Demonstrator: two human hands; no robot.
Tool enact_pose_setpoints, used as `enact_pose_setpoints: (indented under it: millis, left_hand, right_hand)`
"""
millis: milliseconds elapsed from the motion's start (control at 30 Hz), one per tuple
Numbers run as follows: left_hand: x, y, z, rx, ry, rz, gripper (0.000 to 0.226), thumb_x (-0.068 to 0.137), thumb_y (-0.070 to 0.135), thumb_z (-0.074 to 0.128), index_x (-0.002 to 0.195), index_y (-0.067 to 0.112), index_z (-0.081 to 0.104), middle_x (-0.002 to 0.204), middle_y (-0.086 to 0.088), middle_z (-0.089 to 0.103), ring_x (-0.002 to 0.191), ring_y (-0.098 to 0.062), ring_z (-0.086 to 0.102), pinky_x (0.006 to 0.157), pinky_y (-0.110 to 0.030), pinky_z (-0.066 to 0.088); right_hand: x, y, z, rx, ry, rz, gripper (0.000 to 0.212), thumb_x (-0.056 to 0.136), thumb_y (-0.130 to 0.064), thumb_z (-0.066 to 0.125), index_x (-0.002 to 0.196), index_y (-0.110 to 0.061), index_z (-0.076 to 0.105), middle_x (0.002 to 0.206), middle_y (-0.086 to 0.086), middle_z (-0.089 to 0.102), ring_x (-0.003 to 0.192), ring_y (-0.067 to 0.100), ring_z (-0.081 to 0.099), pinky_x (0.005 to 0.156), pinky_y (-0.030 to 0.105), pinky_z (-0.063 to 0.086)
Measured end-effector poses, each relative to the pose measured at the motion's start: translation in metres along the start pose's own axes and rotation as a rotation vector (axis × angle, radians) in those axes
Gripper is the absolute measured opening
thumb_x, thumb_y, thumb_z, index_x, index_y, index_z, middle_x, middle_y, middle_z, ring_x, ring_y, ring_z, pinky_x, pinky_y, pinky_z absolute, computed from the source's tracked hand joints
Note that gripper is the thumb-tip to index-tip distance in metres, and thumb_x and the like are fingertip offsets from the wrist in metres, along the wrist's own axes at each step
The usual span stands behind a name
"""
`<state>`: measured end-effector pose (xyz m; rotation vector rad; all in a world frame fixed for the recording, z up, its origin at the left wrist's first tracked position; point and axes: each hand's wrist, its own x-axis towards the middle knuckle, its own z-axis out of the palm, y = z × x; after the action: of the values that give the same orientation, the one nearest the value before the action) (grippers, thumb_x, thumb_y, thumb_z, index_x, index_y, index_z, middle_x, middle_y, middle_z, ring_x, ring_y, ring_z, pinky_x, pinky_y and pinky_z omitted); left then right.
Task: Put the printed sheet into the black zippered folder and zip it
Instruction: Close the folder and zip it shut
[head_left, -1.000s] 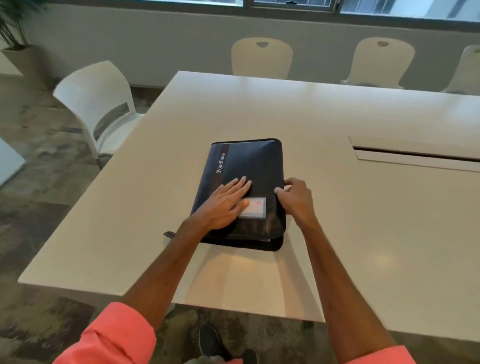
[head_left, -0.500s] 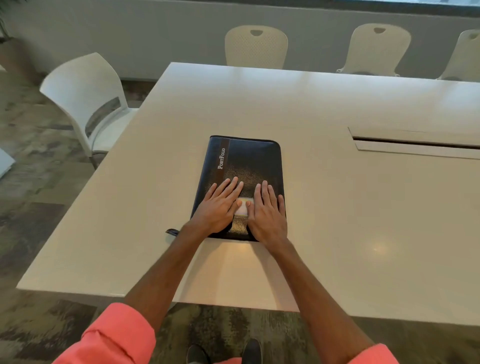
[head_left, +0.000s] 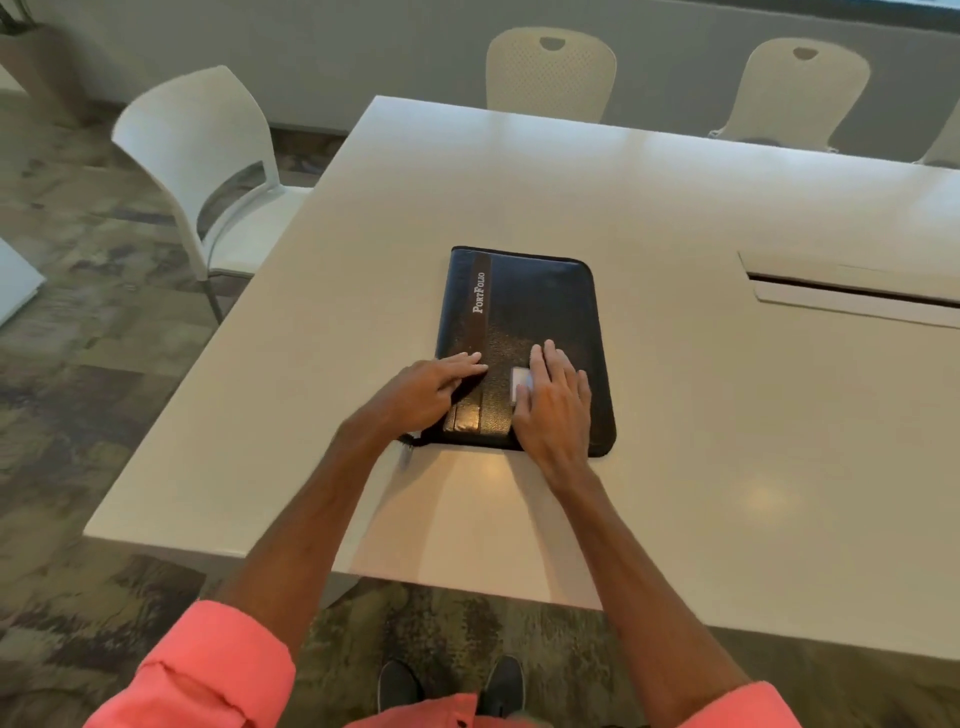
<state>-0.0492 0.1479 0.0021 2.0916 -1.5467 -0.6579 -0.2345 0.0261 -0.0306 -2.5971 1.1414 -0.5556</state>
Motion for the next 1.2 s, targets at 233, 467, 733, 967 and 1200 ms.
enact_pose_setpoints:
  millis: [233,467,733,967,1200]
  left_hand:
    - [-0.052,-0.010,0.001,-0.180,0.243,0.019,0.045,0.101,0.015,0.042,0.133,0.023,0.072,0.141,0.003,0.068,0.131,-0.013,0.062,0.114,-0.032,0.049]
    - [-0.107,-0.026,0.012,-0.300,0.285,-0.066,0.039,0.107,0.002,0.047,0.116,0.025,0.077,0.115,0.013,0.077,0.113,-0.002,0.070,0.102,-0.025,0.055]
    - [-0.122,-0.022,0.017,-0.122,0.312,-0.016,0.029,0.101,0.010,0.065,0.124,0.023,0.076,0.117,0.009,0.078,0.111,-0.005,0.068,0.103,-0.025,0.054]
    - [-0.121,-0.023,0.024,0.024,0.415,0.019,0.020,0.103,0.018,0.068,0.119,0.024,0.077,0.113,0.008,0.078,0.107,-0.010,0.065,0.096,-0.034,0.056]
    - [-0.121,-0.026,0.029,0.098,0.487,0.004,0.014,0.104,0.025,0.070,0.115,0.021,0.077,0.106,0.004,0.079,0.099,-0.014,0.066,0.085,-0.035,0.059]
  right_hand:
    - [-0.055,-0.079,0.004,0.232,0.124,-0.190,0.028,0.103,-0.022,0.060,0.130,-0.019,0.064,0.123,-0.001,0.066,0.109,0.017,0.057,0.094,0.036,0.049]
    - [-0.094,-0.093,0.017,0.188,-0.003,-0.196,0.032,0.100,-0.047,0.063,0.077,-0.026,0.055,0.071,-0.010,0.058,0.058,0.009,0.052,0.052,0.029,0.046]
    - [-0.093,-0.106,0.016,0.103,-0.015,-0.147,0.038,0.098,-0.061,0.062,0.088,-0.025,0.065,0.081,-0.012,0.065,0.062,0.009,0.058,0.052,0.026,0.043]
    - [-0.093,-0.114,0.019,0.124,-0.024,-0.022,0.017,0.098,-0.037,0.066,0.086,-0.025,0.066,0.079,-0.009,0.065,0.064,0.013,0.061,0.058,0.036,0.057]
    - [-0.094,-0.110,0.021,0.103,0.035,-0.001,0.020,0.101,-0.036,0.065,0.086,-0.022,0.064,0.078,-0.006,0.065,0.063,0.015,0.060,0.054,0.033,0.052]
